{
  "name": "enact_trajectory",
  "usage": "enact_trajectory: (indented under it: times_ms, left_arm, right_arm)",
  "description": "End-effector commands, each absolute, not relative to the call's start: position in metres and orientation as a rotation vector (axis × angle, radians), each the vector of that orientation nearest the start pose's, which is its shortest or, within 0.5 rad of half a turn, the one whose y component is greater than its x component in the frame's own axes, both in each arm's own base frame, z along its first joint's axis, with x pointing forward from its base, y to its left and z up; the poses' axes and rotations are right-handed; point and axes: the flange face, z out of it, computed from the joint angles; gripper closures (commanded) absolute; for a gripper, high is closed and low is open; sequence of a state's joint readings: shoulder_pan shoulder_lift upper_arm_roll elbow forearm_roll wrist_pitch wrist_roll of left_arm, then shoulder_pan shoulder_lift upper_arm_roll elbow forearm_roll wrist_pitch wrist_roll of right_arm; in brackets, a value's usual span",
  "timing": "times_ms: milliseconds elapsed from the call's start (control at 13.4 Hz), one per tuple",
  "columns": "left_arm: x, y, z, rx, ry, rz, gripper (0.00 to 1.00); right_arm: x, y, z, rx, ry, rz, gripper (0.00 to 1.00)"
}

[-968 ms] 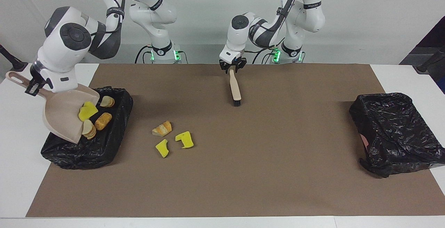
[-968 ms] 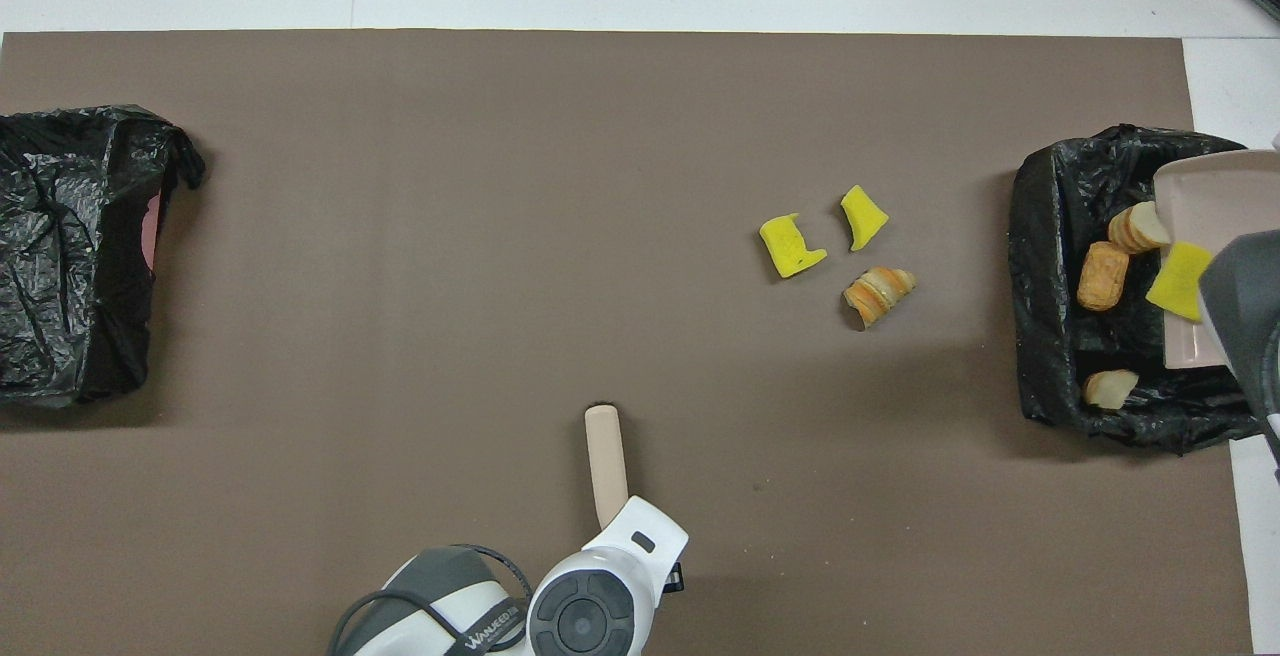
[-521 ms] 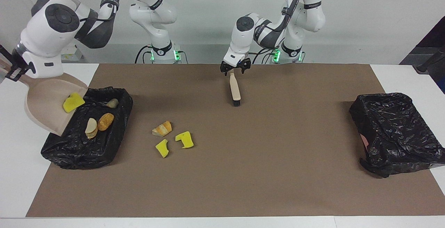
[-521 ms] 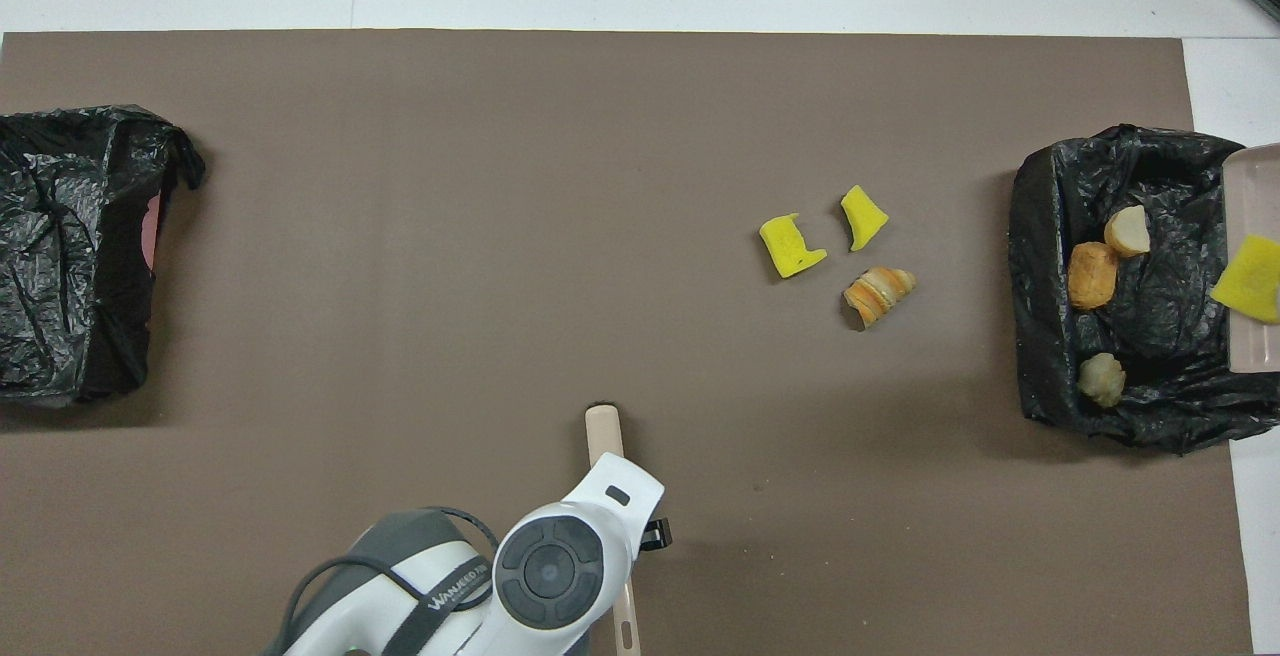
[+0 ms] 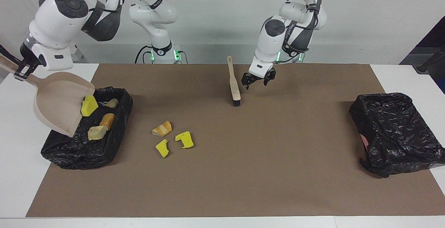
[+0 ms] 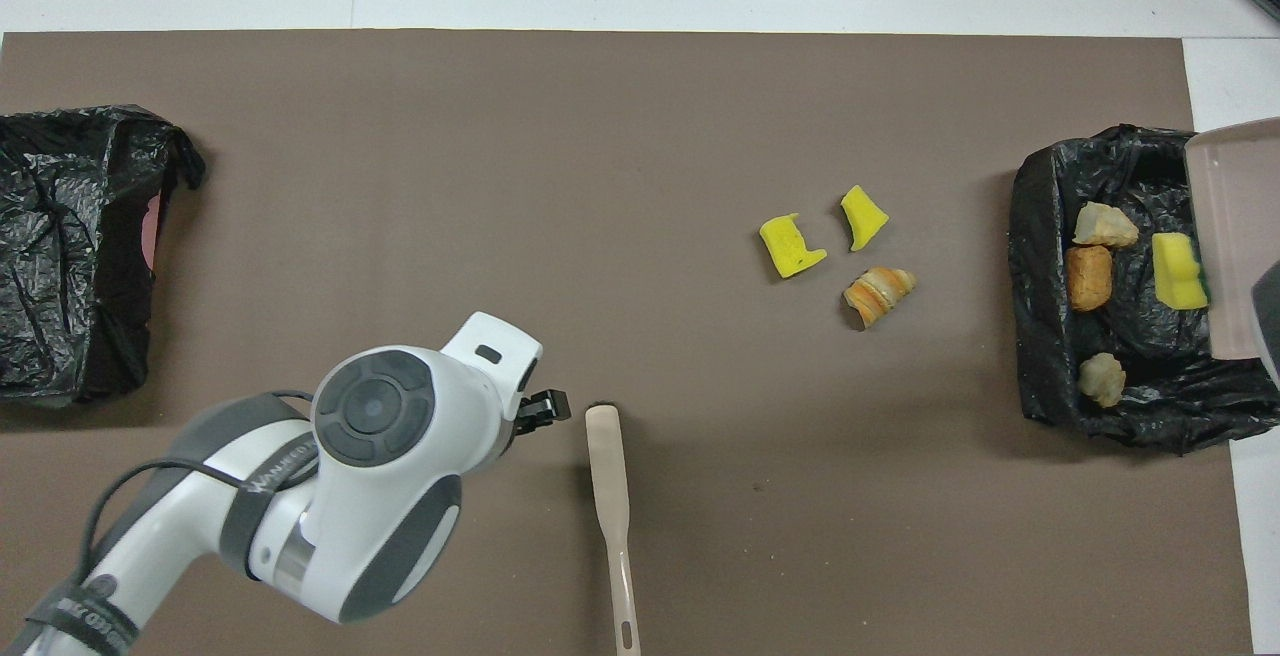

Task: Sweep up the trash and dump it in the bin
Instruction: 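Tip the dustpan into the bag while the left gripper sets down the brush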

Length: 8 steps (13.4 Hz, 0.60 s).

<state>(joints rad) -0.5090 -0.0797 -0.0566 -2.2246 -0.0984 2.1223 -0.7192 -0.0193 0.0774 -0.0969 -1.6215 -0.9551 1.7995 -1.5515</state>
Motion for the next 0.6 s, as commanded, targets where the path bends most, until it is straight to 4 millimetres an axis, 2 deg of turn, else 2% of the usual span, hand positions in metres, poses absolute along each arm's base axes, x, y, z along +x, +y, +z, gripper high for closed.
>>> enact_trajectory:
  times_ms: [0,223,372,447,521]
  left_arm:
    - [0.445,-0.226,0.434,-3.176,-0.256,0.081,0.00]
    - [0.474,-0.161,0.451,-3.179,-0.196,0.105,0.00]
    - [0.483,-0.115,0.463,-3.163,-0.096,0.097,0.00]
    - [0.486,-0.097,0.465,-3.165,-0.053,0.105,0.00]
    - [0.492,-0.082,0.475,-3.168,-0.014,0.079,0.00]
  right_arm:
    - [0.585,-0.138,0.620,1.484,1.707,-0.877,1.00]
    - [0.581,-0.132,0.608,1.630,1.774,-0.797,1.00]
    - [0.581,-0.126,0.601,1.692,1.843,-0.723,1.00]
    - [0.581,-0.120,0.596,1.737,1.901,-0.659,1.00]
    - [0.582,-0.115,0.591,1.792,1.940,-0.586,1.00]
